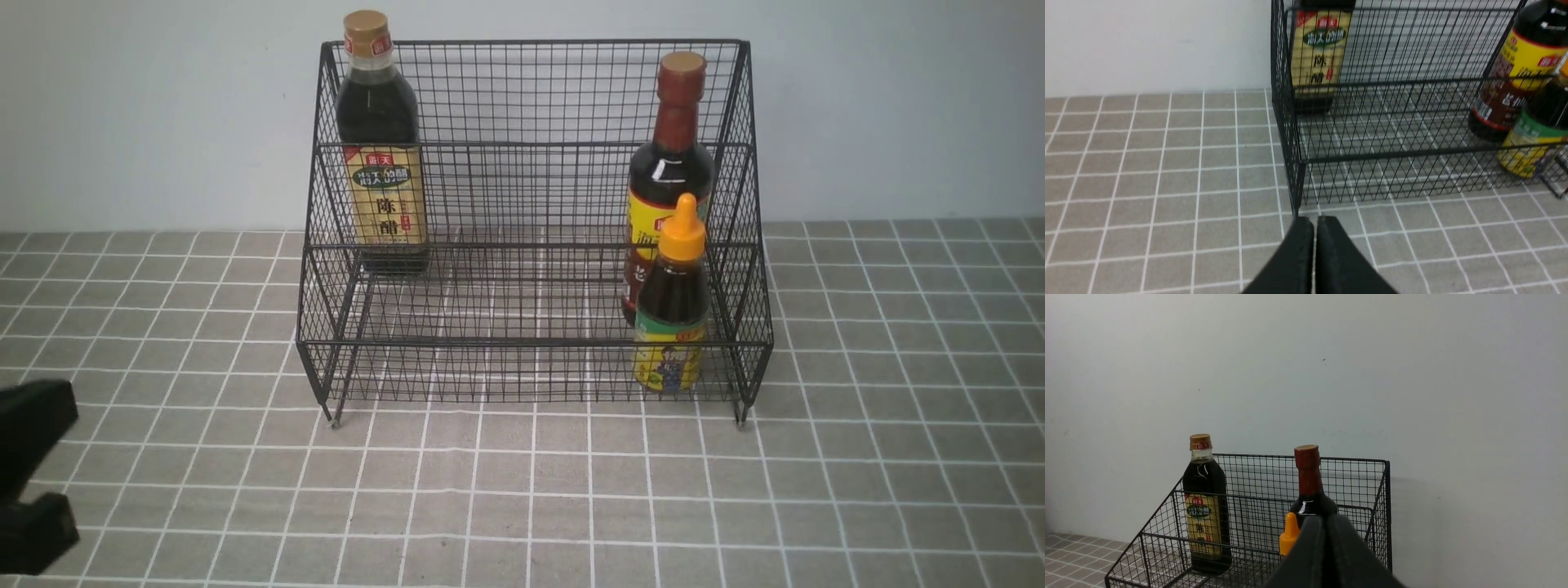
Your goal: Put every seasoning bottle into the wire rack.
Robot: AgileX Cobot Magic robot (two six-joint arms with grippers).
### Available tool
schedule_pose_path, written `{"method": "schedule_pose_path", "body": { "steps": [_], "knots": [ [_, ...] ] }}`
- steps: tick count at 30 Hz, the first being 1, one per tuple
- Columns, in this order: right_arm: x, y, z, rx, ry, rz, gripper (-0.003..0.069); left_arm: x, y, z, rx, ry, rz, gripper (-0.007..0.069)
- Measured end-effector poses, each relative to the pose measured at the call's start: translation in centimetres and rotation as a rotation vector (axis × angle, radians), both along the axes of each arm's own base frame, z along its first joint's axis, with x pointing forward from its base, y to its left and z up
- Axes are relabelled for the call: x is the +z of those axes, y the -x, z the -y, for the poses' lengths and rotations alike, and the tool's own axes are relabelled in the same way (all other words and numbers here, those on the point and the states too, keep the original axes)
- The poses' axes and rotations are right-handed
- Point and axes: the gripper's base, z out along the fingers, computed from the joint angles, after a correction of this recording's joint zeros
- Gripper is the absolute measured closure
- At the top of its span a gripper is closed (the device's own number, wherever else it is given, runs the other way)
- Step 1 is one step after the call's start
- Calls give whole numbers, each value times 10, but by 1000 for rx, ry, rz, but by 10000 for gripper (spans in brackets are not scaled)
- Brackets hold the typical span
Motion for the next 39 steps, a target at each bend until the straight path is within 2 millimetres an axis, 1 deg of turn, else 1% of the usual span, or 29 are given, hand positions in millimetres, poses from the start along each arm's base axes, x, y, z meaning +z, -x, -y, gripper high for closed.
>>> {"method": "schedule_pose_path", "body": {
  "steps": [6,8,11,14,16,19,20,21,24,39],
  "knots": [
    [0,0,0,0,-2,-1,672,-4,1,-2,-22,-89,9,631],
    [0,0,0,0,-2,-2,672,-5,6,-4,-22,-116,39,631],
    [0,0,0,1,-3,-2,672,-16,18,-10,14,-132,111,631],
    [0,0,0,1,-3,-2,672,-43,29,-16,74,-141,160,631],
    [0,0,0,1,-3,-2,672,-65,33,-19,107,-150,164,631],
    [0,0,0,1,-3,-2,672,-100,37,-21,133,-165,138,631],
    [0,0,0,1,-3,-2,672,-107,37,-21,133,-167,131,631],
    [0,0,0,1,-3,-2,672,-121,39,-22,135,-180,123,631],
    [0,0,0,1,-3,-2,672,-139,41,-23,134,-209,104,631],
    [0,0,0,1,-2,-5,672,-139,41,-21,138,-164,99,631]
  ]
}}
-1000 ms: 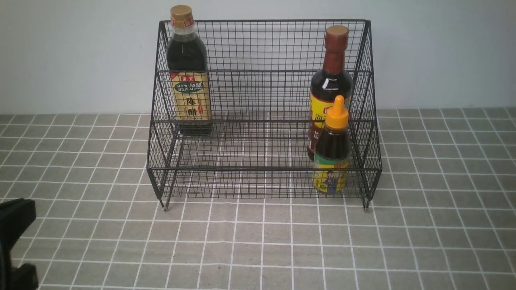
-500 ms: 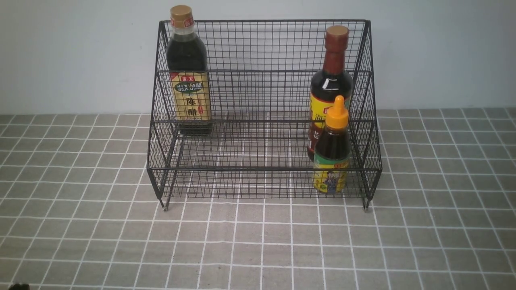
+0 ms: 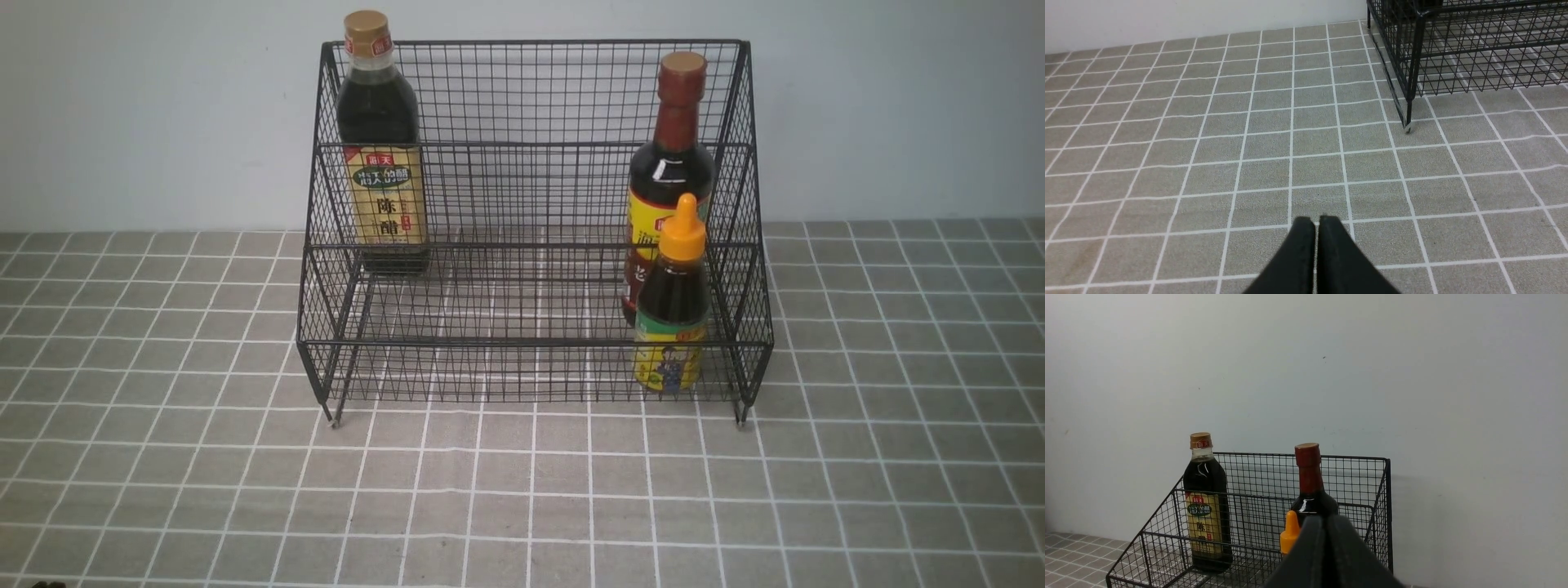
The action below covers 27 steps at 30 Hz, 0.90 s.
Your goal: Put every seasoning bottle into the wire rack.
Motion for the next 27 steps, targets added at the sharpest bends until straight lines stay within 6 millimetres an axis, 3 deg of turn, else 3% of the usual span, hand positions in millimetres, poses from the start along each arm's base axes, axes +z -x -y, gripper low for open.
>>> {"method": "schedule_pose_path", "body": {
  "steps": [19,25,27],
  "knots": [
    [0,0,0,-8,22,5,672,0,0,0,0,-1,0,631],
    [-26,-9,2,-117,160,-31,672,0,0,0,0,-1,0,631],
    [-53,-17,4,-188,197,-110,672,0,0,0,0,-1,0,631]
  ]
}}
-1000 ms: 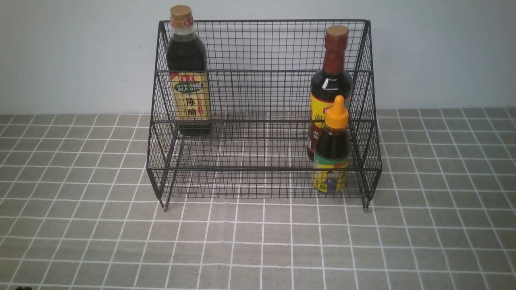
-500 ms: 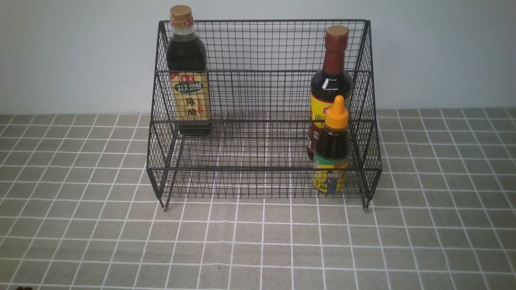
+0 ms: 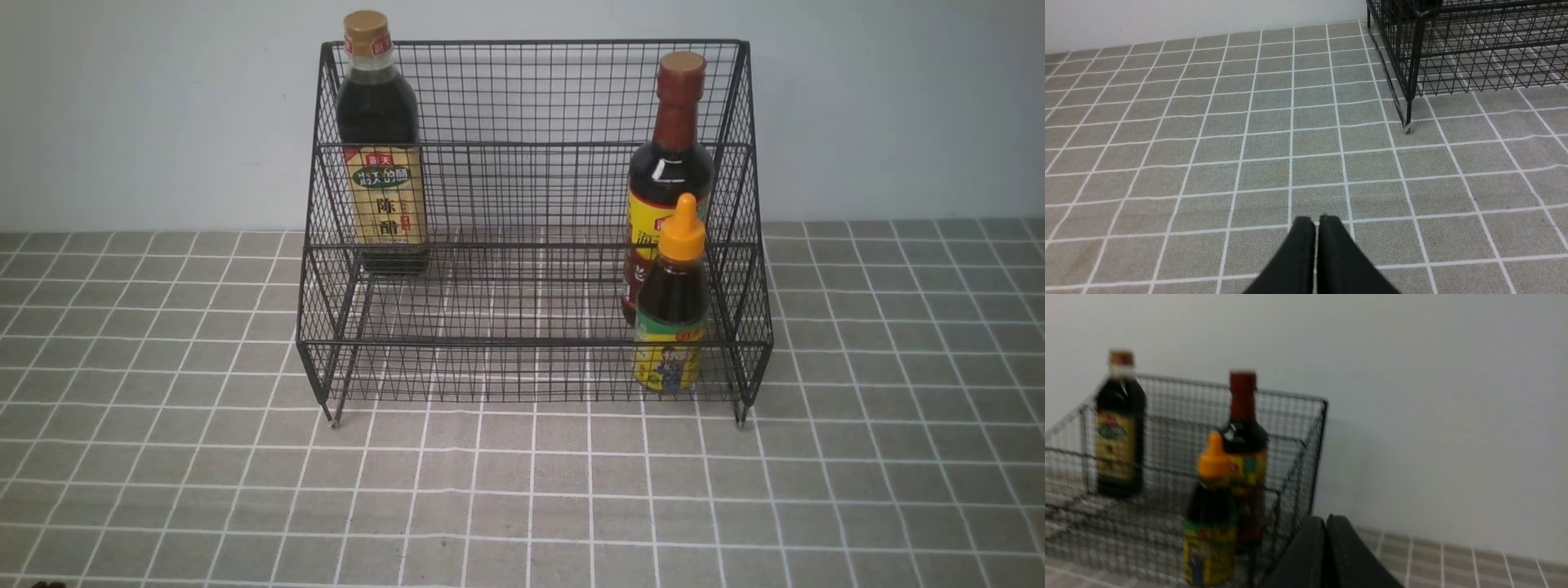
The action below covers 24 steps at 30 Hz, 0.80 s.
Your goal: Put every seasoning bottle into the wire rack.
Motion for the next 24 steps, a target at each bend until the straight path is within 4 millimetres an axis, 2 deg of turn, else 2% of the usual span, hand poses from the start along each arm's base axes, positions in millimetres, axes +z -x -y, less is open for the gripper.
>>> {"method": "schedule_pose_path", "body": {
  "steps": [6,24],
  "knots": [
    [-68,-8,8,-161,27,-212,672,0,0,0,0,0,0,631],
    [-70,-7,10,-205,36,-237,672,0,0,0,0,0,0,631]
  ]
}}
